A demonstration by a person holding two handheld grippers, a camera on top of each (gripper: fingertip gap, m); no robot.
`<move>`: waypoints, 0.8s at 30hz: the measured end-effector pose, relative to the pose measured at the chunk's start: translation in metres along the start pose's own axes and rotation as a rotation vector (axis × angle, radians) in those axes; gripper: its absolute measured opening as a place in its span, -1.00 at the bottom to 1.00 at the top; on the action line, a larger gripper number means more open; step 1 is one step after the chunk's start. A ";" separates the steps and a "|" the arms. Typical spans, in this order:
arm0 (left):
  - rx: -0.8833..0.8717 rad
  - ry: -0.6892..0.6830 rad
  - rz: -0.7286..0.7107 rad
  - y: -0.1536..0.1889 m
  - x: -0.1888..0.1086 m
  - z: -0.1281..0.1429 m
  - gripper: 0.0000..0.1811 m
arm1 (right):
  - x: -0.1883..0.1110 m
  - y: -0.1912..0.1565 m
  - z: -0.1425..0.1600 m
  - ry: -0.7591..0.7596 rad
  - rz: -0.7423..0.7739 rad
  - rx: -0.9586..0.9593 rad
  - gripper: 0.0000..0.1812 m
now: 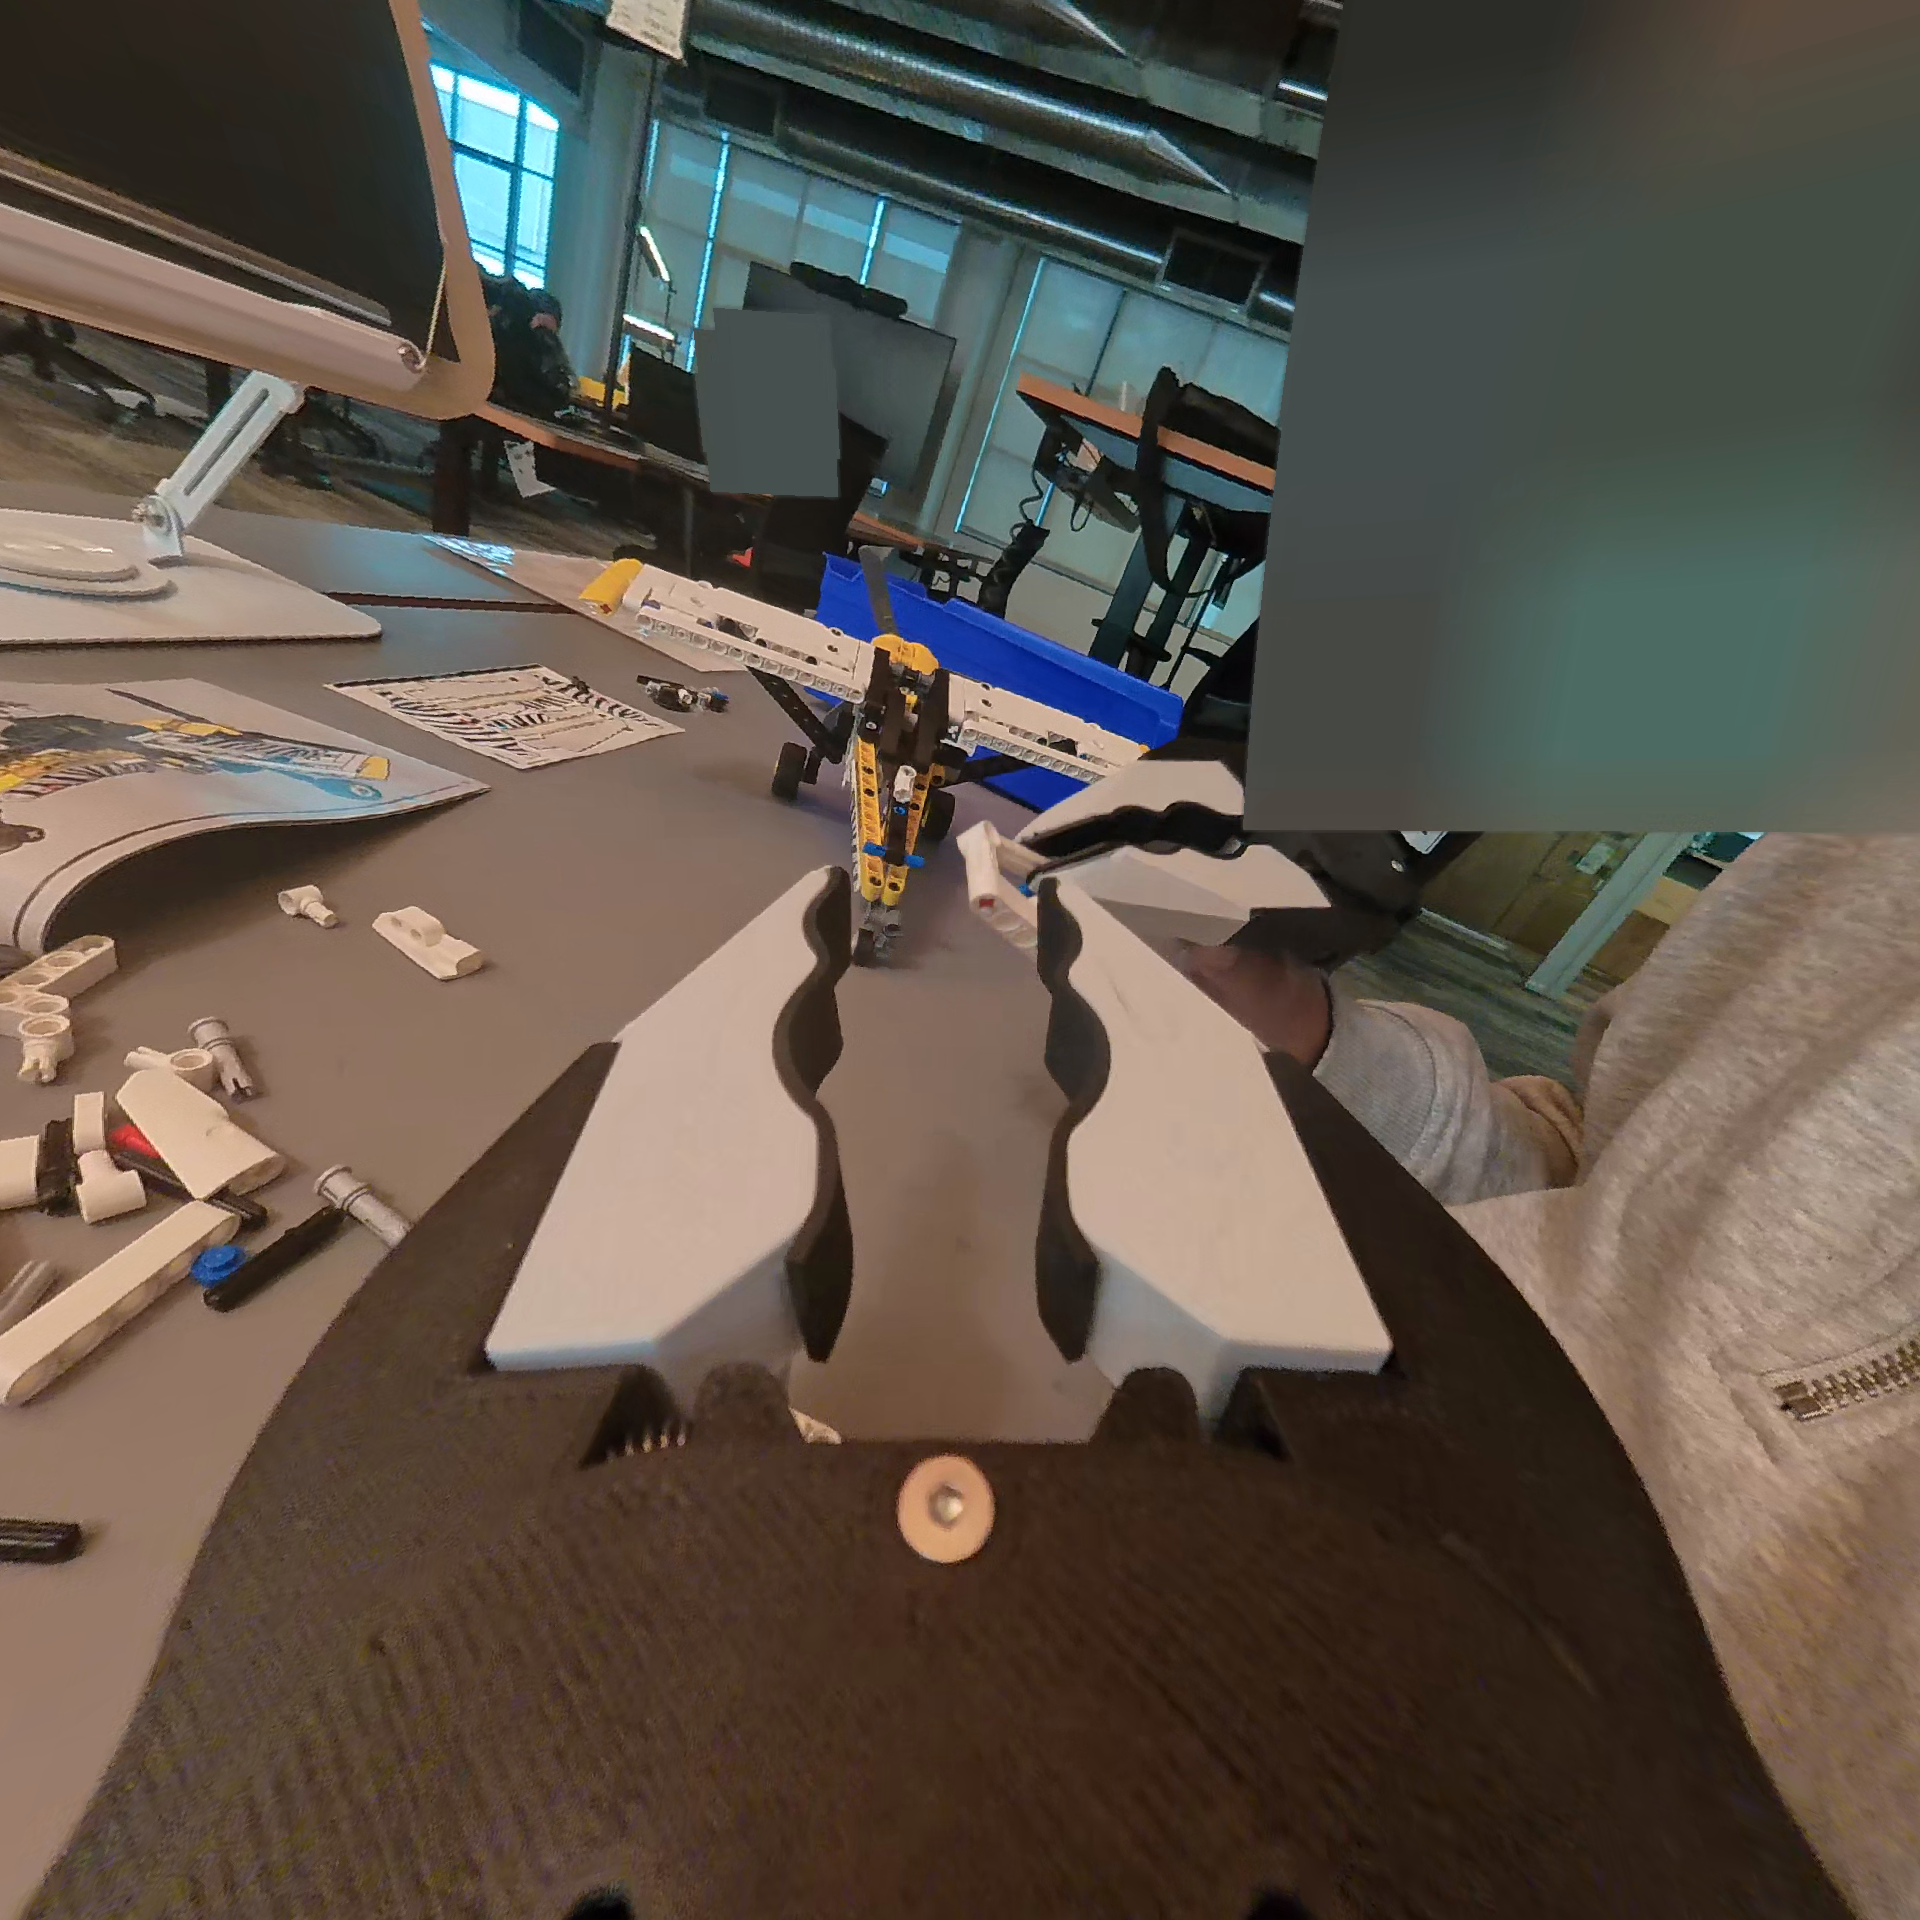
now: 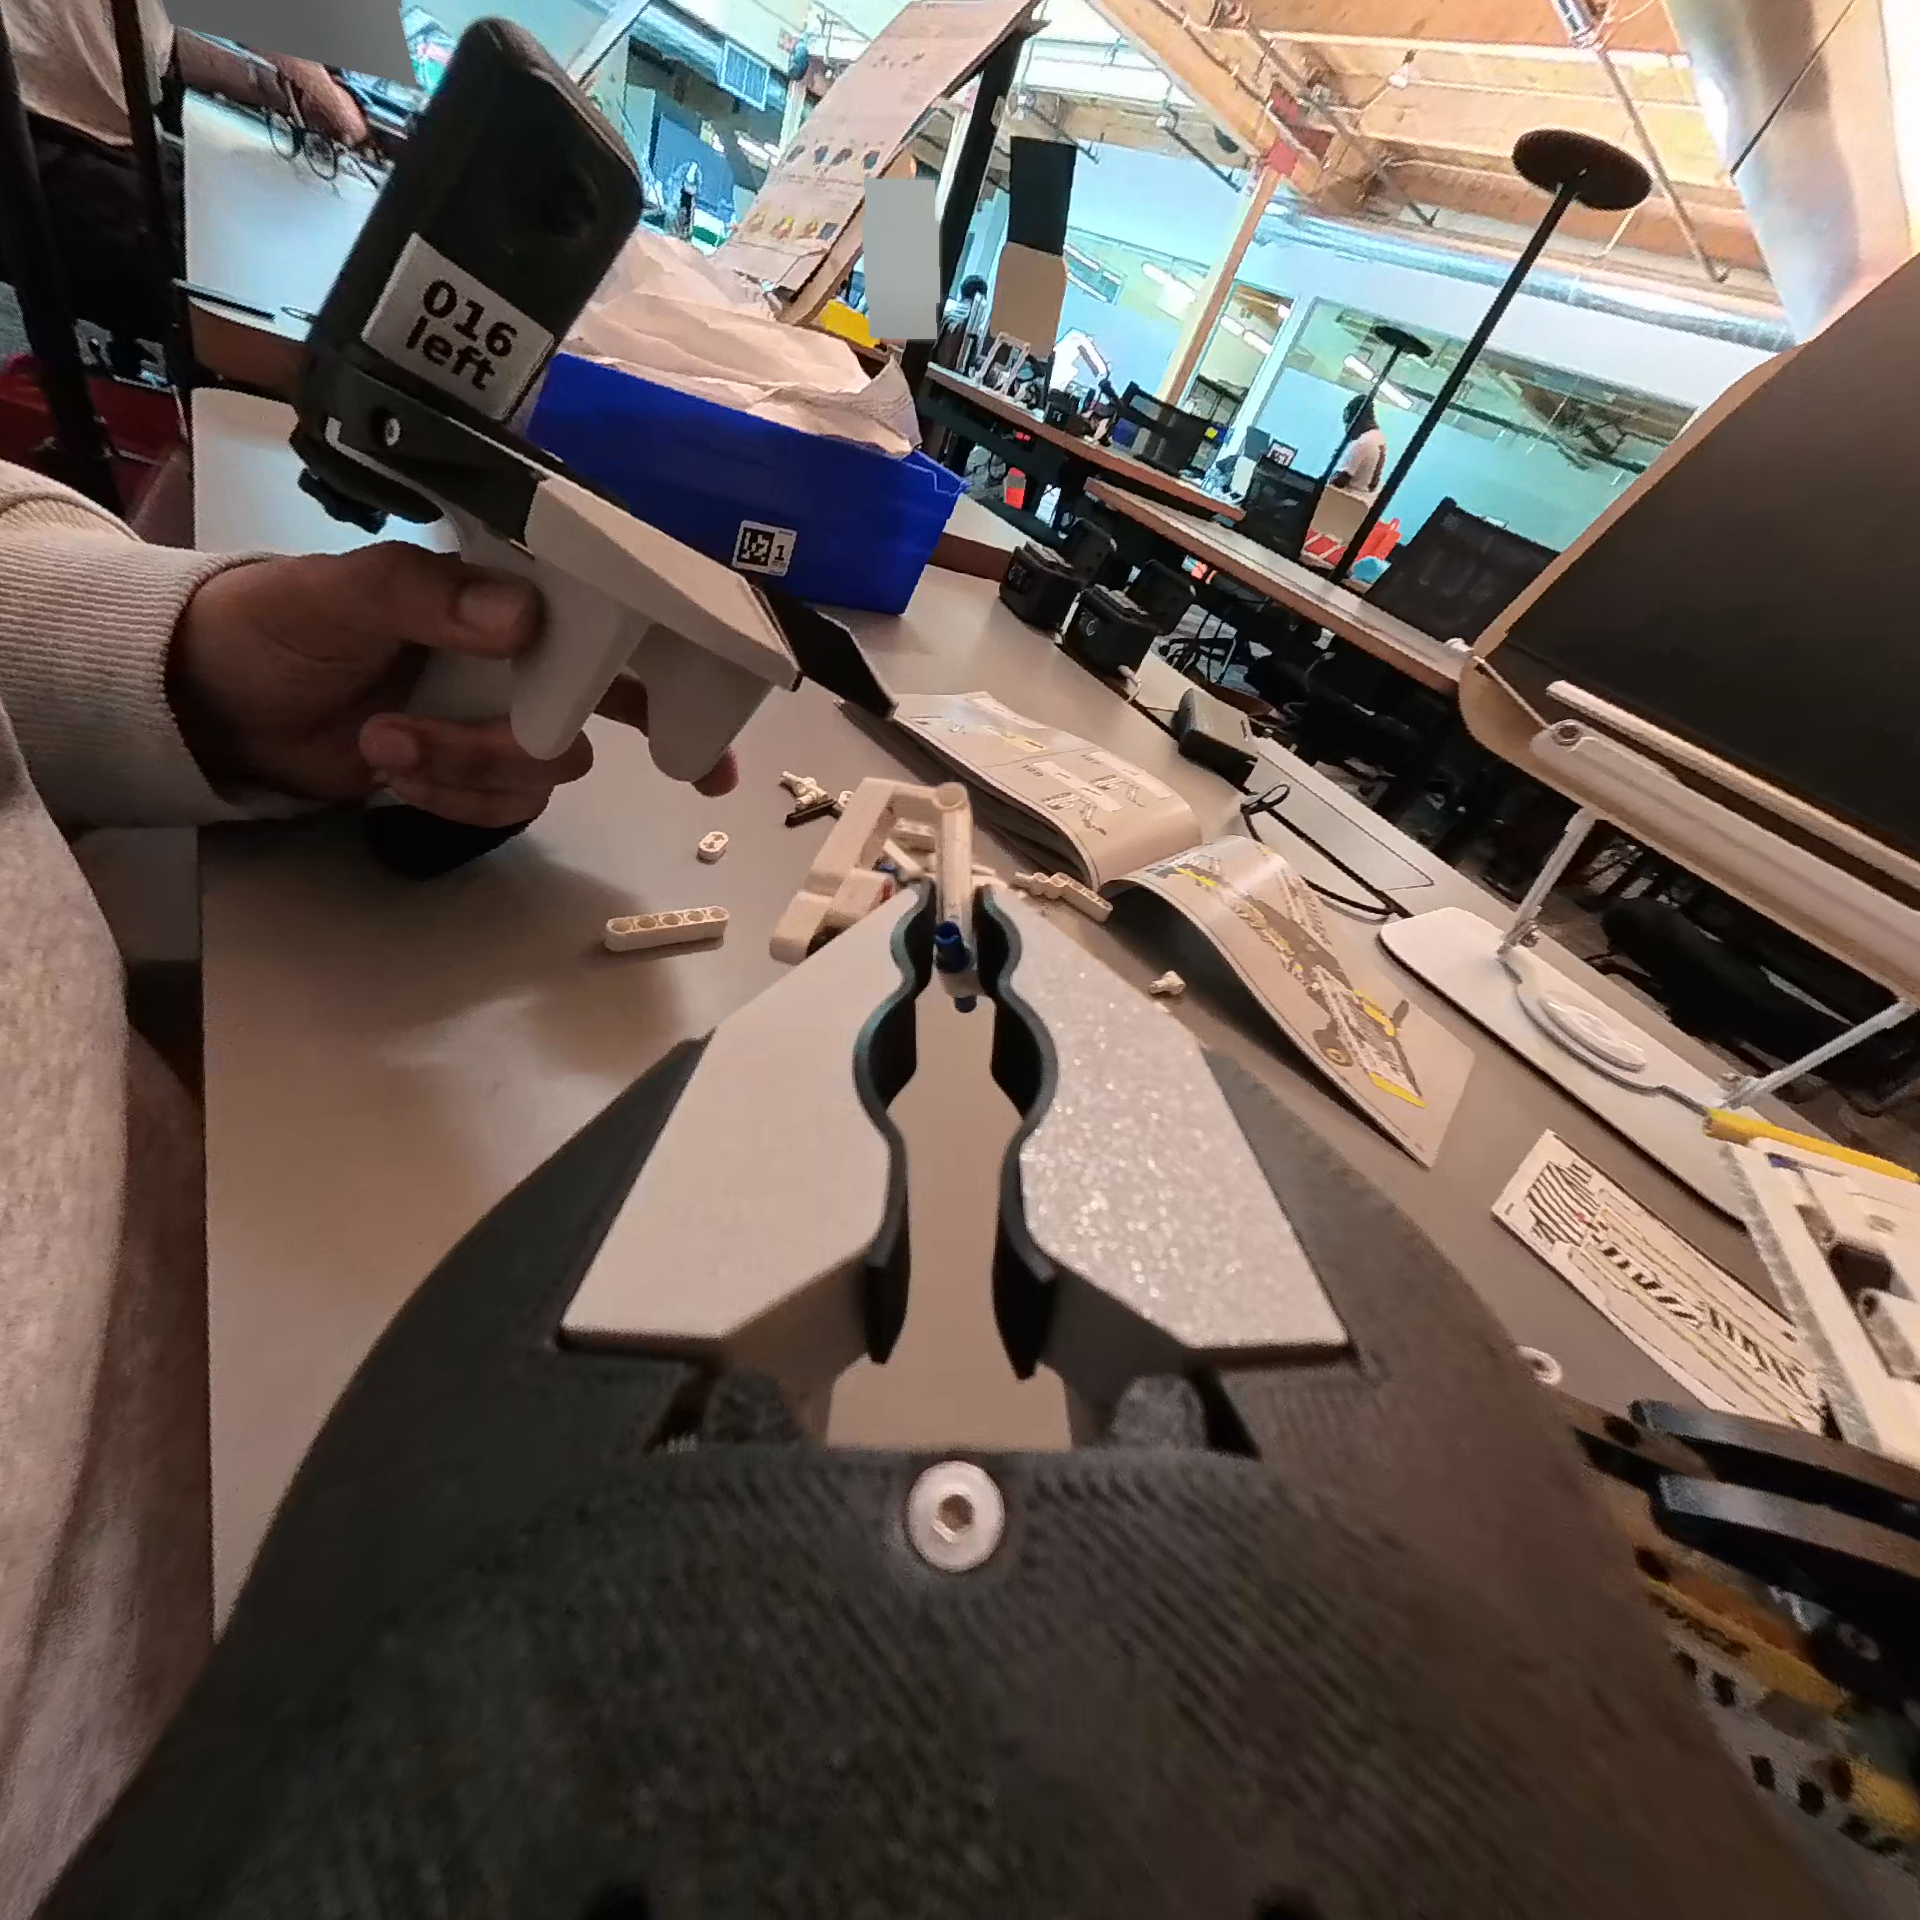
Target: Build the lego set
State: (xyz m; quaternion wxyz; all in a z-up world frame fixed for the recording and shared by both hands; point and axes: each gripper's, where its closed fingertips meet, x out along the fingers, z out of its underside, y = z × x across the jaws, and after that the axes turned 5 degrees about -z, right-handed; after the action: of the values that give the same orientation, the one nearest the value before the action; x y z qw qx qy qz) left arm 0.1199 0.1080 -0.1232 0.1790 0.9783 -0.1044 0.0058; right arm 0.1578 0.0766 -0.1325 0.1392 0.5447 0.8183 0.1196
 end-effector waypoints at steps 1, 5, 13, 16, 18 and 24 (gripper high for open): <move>0.000 -0.001 0.003 0.000 0.000 0.000 -0.62 | -0.001 0.001 -0.001 0.006 0.003 0.001 -0.94; 0.000 -0.002 0.008 0.001 0.000 0.000 -0.63 | -0.002 0.002 -0.002 0.017 0.010 0.007 -0.94; -0.010 -0.011 0.020 0.002 0.000 0.002 -0.64 | -0.003 0.003 -0.003 0.022 0.012 0.009 -0.94; -0.012 -0.012 0.022 0.003 0.001 0.002 -0.64 | -0.003 0.002 -0.003 0.021 0.008 0.011 -0.94; -0.013 -0.013 0.023 0.003 0.001 0.002 -0.64 | -0.004 0.002 -0.003 0.023 0.009 0.010 -0.94; -0.018 -0.018 0.032 0.004 0.001 0.002 -0.65 | -0.004 0.003 -0.003 0.025 0.011 0.010 -0.94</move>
State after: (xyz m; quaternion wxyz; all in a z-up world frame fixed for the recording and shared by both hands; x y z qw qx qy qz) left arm 0.1200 0.1038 -0.1242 0.1869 0.9748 -0.1216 -0.0012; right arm 0.1604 0.0736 -0.1283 0.1256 0.5485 0.8175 0.1230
